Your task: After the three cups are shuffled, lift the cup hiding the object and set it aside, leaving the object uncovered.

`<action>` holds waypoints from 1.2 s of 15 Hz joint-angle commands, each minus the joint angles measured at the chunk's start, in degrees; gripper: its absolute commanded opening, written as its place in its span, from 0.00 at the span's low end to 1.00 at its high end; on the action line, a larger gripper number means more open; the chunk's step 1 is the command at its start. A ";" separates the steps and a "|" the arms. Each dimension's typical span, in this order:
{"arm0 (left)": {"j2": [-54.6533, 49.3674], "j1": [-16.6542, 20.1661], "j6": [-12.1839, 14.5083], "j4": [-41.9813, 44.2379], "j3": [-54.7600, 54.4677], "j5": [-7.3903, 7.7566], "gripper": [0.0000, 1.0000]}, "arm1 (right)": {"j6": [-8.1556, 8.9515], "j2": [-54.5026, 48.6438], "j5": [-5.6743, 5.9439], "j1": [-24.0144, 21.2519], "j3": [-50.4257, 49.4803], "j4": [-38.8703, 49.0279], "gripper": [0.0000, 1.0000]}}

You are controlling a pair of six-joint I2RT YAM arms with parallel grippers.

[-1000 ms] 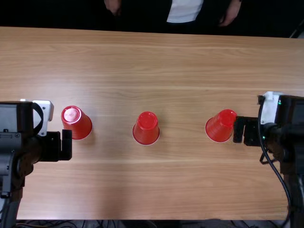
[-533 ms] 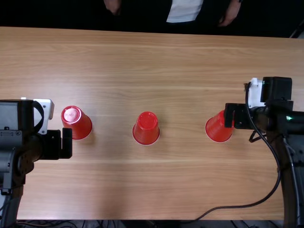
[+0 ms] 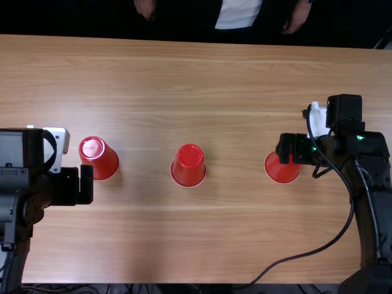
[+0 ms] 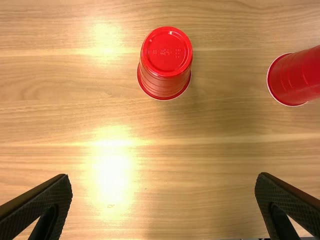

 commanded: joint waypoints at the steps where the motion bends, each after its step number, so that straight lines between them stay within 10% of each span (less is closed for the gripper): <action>1: 0.45 -0.12 -0.46 0.16 1.63 0.08 1.00 | -0.26 0.38 -0.41 -0.36 -0.84 0.13 1.00; 13: 0.01 -0.12 -0.56 0.16 -0.57 0.08 1.00 | -0.26 9.43 2.43 -0.09 -1.54 3.93 1.00; 18: 0.28 -0.30 -0.56 0.27 -1.01 0.18 1.00 | -0.26 9.70 2.22 0.26 -2.77 3.93 0.17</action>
